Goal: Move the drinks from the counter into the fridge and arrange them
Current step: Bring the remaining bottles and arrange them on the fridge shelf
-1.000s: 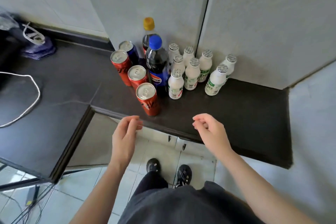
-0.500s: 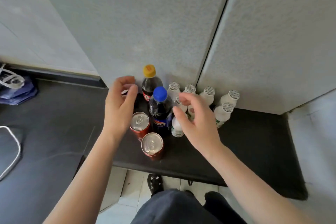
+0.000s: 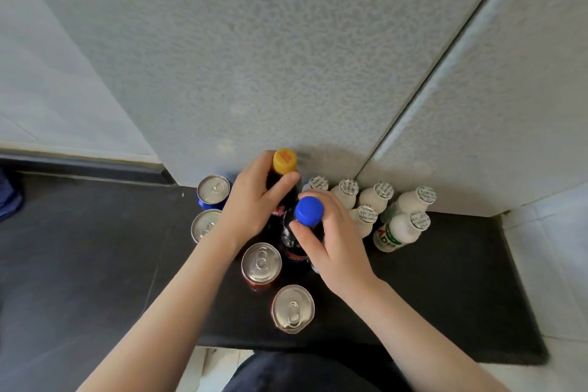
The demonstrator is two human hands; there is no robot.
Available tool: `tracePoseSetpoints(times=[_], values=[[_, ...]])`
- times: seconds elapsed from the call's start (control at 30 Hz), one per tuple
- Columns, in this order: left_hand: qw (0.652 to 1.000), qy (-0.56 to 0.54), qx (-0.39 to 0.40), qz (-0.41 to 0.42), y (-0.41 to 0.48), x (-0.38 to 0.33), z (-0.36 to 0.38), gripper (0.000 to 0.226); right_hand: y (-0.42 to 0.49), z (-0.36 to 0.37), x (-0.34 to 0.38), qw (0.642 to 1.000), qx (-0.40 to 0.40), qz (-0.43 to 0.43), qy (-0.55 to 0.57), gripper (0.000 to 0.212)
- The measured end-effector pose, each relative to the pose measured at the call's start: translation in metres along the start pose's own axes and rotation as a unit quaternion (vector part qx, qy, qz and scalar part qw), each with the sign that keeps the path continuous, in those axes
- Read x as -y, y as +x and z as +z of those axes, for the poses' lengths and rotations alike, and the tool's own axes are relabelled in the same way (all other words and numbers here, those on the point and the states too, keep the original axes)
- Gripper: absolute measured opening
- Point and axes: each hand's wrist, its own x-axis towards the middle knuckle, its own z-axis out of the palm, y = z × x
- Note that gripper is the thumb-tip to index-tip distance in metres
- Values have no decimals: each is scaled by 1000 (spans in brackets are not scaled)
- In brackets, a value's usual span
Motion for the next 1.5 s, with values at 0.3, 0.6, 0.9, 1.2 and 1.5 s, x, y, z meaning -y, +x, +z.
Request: tracePoseSetpoints(times=[0.3,0.6,0.9,1.2,1.5], values=[[998,-51,40,-13,11,-3,-15,38,5,1,4,997,-66,19,25,34],[985,-170,-22,28,15,-58,-50,31,33,-38,45,984,-169,-38,51,27],[947,-187,-209,155,-20,-153,-89,26,53,-89,113,941,-179,-190,216,4],[874,-129,-425,200,-127,-213,-89,22,14,-116,169,900,-81,-301,304,1],[810,-35,-568,145,-313,-247,-41,37,-96,-86,204,829,138,-354,411,4]])
